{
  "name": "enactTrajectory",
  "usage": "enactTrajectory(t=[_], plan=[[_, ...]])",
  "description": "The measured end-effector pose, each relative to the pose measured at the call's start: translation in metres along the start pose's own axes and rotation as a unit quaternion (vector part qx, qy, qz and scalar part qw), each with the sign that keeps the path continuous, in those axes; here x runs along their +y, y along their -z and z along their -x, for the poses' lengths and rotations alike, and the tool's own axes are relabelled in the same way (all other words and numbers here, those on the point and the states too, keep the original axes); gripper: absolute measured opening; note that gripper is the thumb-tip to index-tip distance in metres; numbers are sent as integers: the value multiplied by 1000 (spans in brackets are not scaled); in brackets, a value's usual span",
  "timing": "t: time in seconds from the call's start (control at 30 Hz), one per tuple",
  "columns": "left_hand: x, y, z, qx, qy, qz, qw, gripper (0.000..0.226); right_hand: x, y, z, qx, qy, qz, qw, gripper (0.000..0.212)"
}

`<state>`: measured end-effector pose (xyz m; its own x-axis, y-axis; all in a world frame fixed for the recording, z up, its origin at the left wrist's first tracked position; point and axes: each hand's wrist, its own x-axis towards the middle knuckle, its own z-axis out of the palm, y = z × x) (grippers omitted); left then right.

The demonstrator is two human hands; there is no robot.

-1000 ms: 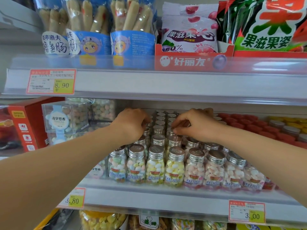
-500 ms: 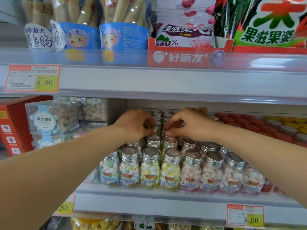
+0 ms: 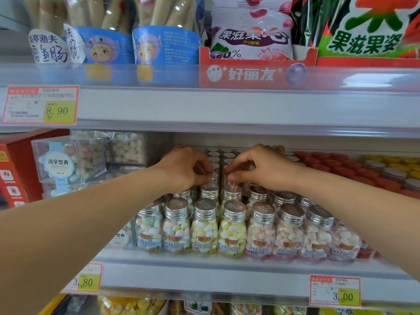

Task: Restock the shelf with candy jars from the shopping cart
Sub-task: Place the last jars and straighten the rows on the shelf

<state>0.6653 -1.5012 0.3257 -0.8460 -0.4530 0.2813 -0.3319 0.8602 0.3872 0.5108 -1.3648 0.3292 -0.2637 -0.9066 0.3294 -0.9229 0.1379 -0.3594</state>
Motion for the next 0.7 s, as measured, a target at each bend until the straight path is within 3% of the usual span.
enactTrajectory(t=[0.13, 0.27, 0.47, 0.6, 0.7], plan=[[1, 3, 3, -14, 6, 13, 1000, 23, 4, 10, 4, 22, -6, -3, 1000, 38], [6, 7, 6, 1, 4, 32, 999, 17, 15, 24, 10, 51, -35, 17, 998, 13], [14, 2, 7, 1, -18, 30, 999, 18, 12, 20, 12, 41, -66, 132, 988, 27], [16, -2, 6, 5, -36, 28, 999, 15, 10, 15, 10, 43, -62, 185, 980, 25], [17, -5, 6, -22, -49, 33, 998, 20, 14, 14, 10, 30, -60, 146, 987, 24]])
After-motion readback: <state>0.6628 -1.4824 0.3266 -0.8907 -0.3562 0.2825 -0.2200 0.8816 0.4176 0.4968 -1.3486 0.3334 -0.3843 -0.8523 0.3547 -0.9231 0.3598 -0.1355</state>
